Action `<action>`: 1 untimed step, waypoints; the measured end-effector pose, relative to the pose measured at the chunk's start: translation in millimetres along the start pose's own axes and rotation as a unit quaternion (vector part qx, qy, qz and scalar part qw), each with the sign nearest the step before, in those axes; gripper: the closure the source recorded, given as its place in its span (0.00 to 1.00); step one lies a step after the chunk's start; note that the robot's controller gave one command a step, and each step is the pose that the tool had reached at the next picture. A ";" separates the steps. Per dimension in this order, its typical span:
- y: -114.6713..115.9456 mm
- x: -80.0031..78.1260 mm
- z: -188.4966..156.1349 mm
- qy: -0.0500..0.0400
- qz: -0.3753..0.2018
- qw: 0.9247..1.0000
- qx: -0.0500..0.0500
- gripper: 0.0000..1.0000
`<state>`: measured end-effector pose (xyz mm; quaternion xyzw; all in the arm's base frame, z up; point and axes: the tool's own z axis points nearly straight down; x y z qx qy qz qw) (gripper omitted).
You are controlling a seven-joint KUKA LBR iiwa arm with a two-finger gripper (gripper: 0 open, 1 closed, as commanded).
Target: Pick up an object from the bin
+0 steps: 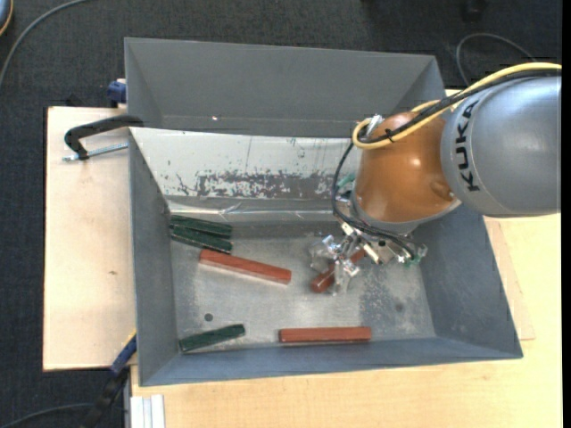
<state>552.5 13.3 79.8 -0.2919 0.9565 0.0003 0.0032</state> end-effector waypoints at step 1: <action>-0.3 -1.9 -10.9 0.000 0.001 1.000 0.000 1.00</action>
Offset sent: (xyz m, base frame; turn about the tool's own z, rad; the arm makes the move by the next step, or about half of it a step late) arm 0.0000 0.0001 0.0093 0.0000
